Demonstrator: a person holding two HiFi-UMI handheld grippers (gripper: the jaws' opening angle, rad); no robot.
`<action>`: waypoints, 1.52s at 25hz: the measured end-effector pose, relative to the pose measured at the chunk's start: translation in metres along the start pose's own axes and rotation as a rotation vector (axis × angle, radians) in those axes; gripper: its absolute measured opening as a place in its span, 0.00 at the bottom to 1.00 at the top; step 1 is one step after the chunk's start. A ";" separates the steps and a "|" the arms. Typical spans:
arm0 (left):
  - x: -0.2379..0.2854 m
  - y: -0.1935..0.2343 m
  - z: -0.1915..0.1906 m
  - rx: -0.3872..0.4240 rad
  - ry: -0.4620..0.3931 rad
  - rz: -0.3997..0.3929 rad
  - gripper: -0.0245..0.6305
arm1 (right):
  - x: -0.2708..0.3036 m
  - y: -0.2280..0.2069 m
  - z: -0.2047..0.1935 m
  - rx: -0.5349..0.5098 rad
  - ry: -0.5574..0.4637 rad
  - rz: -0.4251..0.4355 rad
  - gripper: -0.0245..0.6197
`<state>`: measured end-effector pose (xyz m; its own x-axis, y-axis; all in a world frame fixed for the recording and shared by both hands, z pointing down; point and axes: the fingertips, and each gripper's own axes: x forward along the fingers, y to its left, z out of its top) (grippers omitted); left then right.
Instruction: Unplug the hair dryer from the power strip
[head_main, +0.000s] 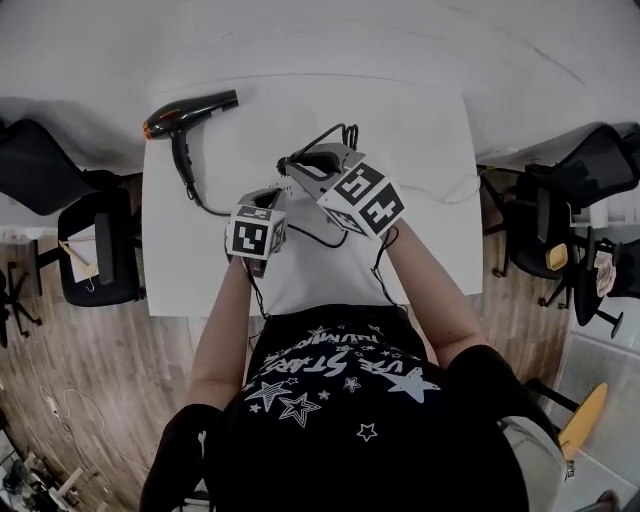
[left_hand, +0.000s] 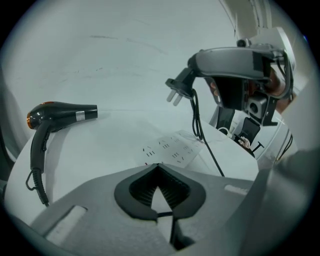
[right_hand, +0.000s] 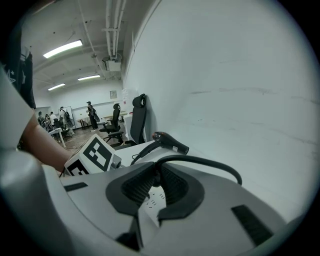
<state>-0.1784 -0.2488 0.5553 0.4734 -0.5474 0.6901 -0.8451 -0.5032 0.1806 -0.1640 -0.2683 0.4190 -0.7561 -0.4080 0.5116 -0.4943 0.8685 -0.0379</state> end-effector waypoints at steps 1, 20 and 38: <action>-0.002 0.000 0.002 -0.007 -0.023 0.002 0.05 | -0.005 0.001 0.001 -0.003 0.000 -0.011 0.12; -0.097 -0.017 -0.009 -0.154 -0.246 0.038 0.05 | -0.058 0.036 -0.016 0.037 -0.011 -0.025 0.12; -0.120 -0.103 -0.014 -0.278 -0.305 0.305 0.05 | -0.123 0.038 -0.047 -0.054 -0.054 0.224 0.12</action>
<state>-0.1519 -0.1221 0.4639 0.2108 -0.8325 0.5124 -0.9706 -0.1160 0.2108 -0.0695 -0.1717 0.3954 -0.8671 -0.2166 0.4486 -0.2888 0.9523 -0.0984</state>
